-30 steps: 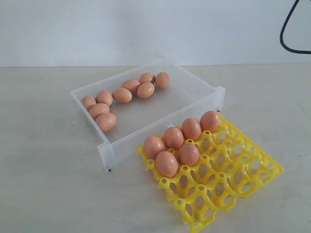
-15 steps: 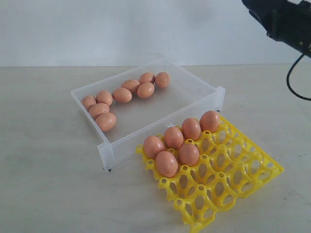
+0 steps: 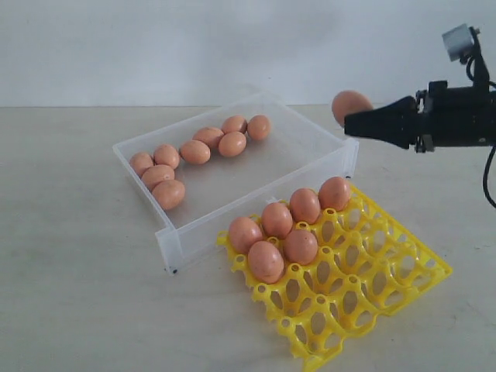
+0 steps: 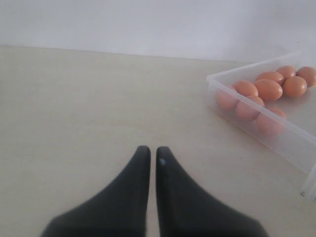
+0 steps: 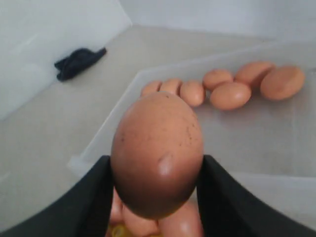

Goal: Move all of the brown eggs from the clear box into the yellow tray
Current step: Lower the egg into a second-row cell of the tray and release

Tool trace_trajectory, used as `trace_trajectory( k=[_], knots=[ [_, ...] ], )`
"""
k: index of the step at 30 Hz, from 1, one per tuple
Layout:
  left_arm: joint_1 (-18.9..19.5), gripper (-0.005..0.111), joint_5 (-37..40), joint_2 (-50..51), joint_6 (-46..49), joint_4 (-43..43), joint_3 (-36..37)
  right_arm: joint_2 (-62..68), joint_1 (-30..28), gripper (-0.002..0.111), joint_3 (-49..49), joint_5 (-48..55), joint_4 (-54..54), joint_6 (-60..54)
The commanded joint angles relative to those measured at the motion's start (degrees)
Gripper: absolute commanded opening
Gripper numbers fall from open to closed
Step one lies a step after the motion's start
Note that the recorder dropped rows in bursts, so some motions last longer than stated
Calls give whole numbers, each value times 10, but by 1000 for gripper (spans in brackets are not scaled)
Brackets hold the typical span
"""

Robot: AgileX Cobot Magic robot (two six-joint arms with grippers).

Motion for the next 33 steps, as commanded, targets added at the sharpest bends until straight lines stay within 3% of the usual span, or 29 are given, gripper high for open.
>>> trace_trajectory(
  k=[1, 8, 12, 14, 23, 33],
  knots=[
    [2, 4, -2, -2, -1, -1, 1, -2, 5, 0, 5, -10, -96, 43],
    [2, 4, -2, -2, -1, -1, 1, -2, 60, 0, 44, -10, -96, 36],
    [2, 4, -2, -2, -1, -1, 1, -2, 93, 0, 76, 130, -96, 28],
    [2, 4, -2, -2, -1, -1, 1, -2, 103, 0, 85, 151, -96, 25],
    [2, 4, -2, -2, -1, -1, 1, -2, 104, 0, 85, 102, -96, 39],
    [2, 4, -2, -2, -1, -1, 1, -2, 104, 0, 85, 172, -96, 49]
  ],
)
